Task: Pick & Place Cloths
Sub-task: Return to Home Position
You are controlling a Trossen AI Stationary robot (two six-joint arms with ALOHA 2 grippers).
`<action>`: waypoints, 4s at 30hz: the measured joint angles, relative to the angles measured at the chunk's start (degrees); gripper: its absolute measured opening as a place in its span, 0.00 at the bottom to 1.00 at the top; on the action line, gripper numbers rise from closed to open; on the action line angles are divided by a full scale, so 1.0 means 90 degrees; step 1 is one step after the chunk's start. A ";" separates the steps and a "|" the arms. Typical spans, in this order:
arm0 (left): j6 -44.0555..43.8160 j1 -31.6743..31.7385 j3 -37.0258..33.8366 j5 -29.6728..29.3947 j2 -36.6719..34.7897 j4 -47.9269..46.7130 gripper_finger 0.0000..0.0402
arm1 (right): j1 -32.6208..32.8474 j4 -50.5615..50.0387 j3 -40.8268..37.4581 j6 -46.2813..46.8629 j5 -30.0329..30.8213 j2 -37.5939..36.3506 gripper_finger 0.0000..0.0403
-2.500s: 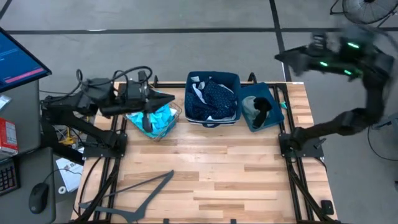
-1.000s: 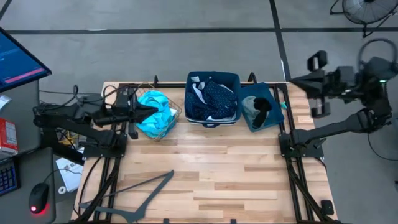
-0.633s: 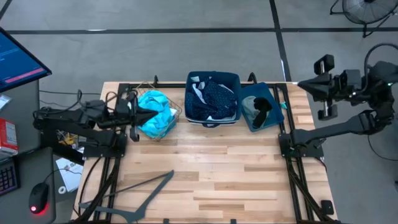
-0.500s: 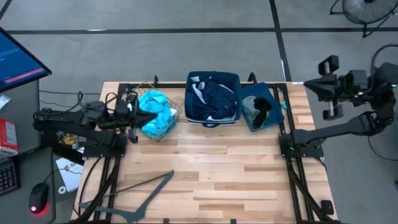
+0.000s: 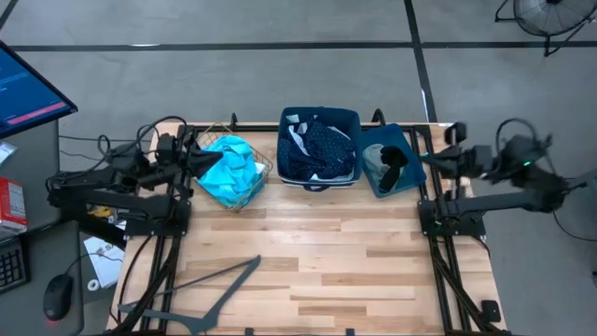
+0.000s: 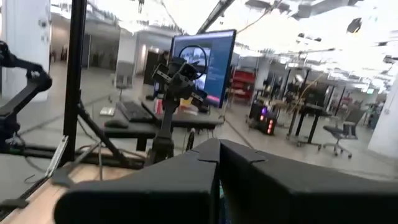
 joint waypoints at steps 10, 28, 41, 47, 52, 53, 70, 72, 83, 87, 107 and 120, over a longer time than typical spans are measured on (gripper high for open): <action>-0.0132 0.0539 0.0000 0.0090 -0.0832 -0.0713 0.00 | -0.0005 0.1815 -0.2154 0.1360 0.0313 -0.1788 0.00; 0.0463 0.0558 -0.1934 -0.0750 -0.2967 -0.1325 0.00 | -0.0005 0.1478 -0.2531 0.1679 0.0354 -0.1882 0.00; 0.0187 0.0558 -0.2755 -0.0768 -0.2921 -0.1056 0.00 | -0.0005 0.2403 -0.3460 0.1872 0.0322 -0.1888 0.00; 0.0657 0.0558 -0.3233 -0.0737 -0.2921 -0.0795 0.00 | -0.0015 0.2277 -0.3468 0.1850 0.0677 -0.1888 0.00; 0.0444 0.0558 -0.3787 -0.0318 -0.2921 -0.0338 0.00 | -0.0015 0.1783 -0.3483 0.1794 0.0664 -0.1888 0.00; 0.0284 0.0558 -0.3875 -0.0201 -0.2918 -0.0176 0.00 | -0.0013 0.1760 -0.3483 0.1810 0.0626 -0.1888 0.00; -0.0765 0.0558 -0.4333 0.0830 -0.2812 0.0346 0.00 | -0.0029 0.2698 -0.5348 0.2036 -0.0346 -0.1888 0.00; -0.0890 0.0558 -0.4333 0.0839 -0.2812 0.0350 0.00 | -0.0091 0.2903 -0.5350 0.2247 -0.0529 -0.1825 0.00; 0.0165 0.0558 -0.4333 0.0914 -0.2812 0.0345 0.00 | -0.0495 0.2814 -0.5355 0.3155 -0.0535 -0.1889 0.00; -0.0260 0.0558 -0.4333 0.0540 -0.2812 0.0345 0.00 | -0.0621 0.2667 -0.5357 0.3888 -0.0434 -0.1888 0.00; -0.0337 0.0558 -0.4333 0.0516 -0.2812 0.0402 0.00 | -0.0653 0.2667 -0.5362 0.3932 -0.0435 -0.1888 0.03; -0.0339 0.0558 -0.4333 0.0521 -0.2812 0.0435 0.00 | -0.0653 0.2667 -0.5365 0.3931 -0.0435 -0.1888 0.03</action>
